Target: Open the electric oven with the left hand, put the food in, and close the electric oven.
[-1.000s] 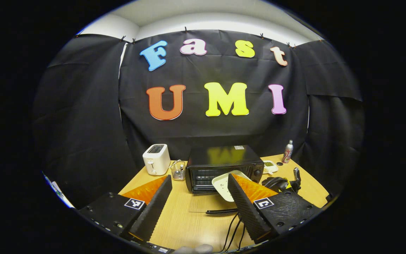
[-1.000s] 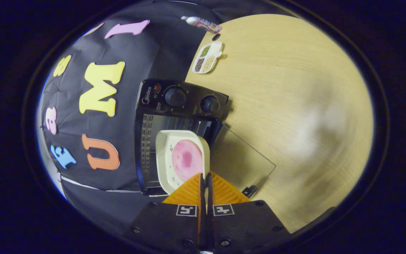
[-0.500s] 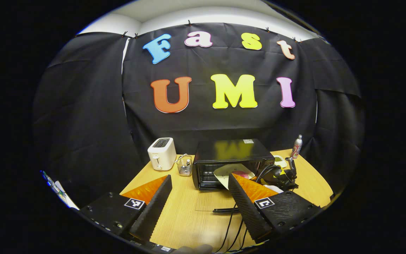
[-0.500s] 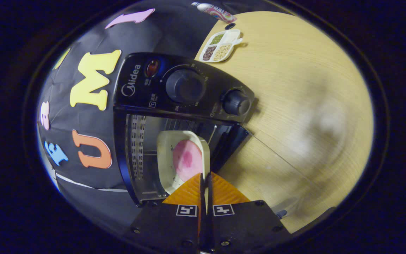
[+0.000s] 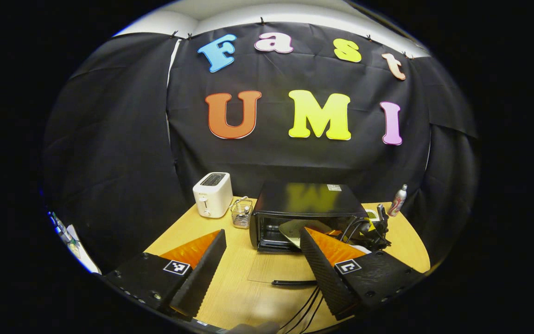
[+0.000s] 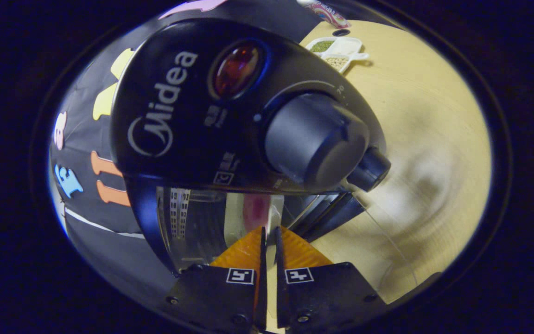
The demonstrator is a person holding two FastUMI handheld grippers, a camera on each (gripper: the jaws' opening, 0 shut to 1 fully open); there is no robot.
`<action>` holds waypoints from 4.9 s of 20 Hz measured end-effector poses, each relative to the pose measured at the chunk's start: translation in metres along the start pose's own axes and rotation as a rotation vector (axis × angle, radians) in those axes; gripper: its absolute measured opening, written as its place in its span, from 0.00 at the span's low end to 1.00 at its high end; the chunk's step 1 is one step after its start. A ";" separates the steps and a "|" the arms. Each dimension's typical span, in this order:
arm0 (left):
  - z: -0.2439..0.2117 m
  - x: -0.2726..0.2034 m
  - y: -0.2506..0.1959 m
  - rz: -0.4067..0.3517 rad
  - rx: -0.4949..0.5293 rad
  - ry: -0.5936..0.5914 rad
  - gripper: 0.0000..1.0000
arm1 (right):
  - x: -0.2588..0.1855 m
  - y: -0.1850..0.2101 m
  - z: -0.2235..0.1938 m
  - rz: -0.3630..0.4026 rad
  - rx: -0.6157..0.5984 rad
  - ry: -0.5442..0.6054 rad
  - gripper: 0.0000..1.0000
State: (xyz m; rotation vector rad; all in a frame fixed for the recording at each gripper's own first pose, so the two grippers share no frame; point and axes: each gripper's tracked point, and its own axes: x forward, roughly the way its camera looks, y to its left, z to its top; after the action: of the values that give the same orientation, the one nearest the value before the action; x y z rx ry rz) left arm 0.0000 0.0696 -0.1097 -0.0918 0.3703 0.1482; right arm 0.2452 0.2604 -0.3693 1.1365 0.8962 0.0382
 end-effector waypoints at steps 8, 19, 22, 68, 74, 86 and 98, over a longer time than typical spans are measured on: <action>0.005 -0.003 0.004 -0.046 0.001 -0.035 0.97 | -0.056 0.011 -0.010 0.022 -0.060 0.062 0.23; 0.000 -0.023 0.017 -0.150 0.015 -0.121 0.96 | -0.209 0.010 -0.015 0.007 -0.453 0.002 0.14; -0.010 -0.024 0.006 -0.204 0.010 -0.128 0.96 | -0.251 0.004 0.005 -0.034 -0.565 -0.128 0.18; -0.263 0.102 -0.086 -0.209 0.112 0.339 0.97 | -0.400 -0.033 0.083 -0.315 -1.055 -0.549 0.97; -0.214 0.111 -0.090 -0.220 0.121 0.267 0.98 | -0.401 -0.034 0.089 -0.303 -1.021 -0.565 0.97; -0.135 0.153 -0.102 -0.222 0.137 0.136 0.97 | -0.409 -0.026 0.101 -0.289 -0.986 -0.609 0.97; -0.153 0.142 -0.102 -0.234 0.145 0.163 0.97 | -0.411 -0.030 0.092 -0.301 -0.993 -0.604 0.97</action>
State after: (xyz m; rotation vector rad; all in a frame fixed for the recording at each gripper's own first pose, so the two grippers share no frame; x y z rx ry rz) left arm 0.0933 -0.0304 -0.2974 -0.0033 0.5286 -0.1179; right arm 0.0186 -0.0103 -0.1367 0.0520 0.3841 -0.0971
